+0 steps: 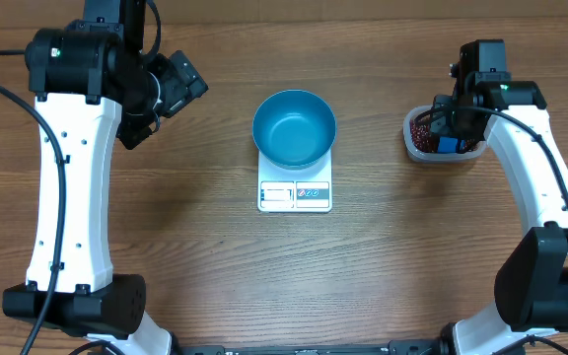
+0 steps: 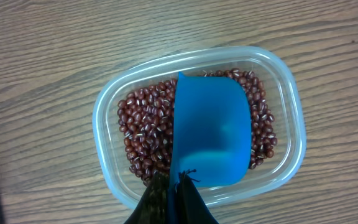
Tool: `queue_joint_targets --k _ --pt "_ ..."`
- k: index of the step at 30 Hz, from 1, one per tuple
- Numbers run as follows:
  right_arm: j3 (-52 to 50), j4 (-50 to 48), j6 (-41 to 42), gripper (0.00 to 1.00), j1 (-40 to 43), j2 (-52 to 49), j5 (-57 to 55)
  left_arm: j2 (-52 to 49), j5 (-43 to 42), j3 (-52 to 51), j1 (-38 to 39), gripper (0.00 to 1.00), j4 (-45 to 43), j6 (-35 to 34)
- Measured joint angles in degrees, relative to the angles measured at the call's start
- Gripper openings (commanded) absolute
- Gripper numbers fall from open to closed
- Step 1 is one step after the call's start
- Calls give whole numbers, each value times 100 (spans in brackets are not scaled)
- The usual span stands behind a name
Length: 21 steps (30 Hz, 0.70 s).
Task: Scoop item into bowl and weigh 150g on scale
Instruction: 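Drag the scoop through the beans to fill it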
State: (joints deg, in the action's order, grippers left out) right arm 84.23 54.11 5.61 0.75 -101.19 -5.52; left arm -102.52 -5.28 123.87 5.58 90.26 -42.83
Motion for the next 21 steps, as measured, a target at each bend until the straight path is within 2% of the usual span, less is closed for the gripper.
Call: queue_joint_targets --k 6,21 --pt "0 0 68 4 31 0 175 0 0 0 0 100 0 0" --pt "0 125 238 4 804 0 1720 0 0 0 0 100 -2 0"
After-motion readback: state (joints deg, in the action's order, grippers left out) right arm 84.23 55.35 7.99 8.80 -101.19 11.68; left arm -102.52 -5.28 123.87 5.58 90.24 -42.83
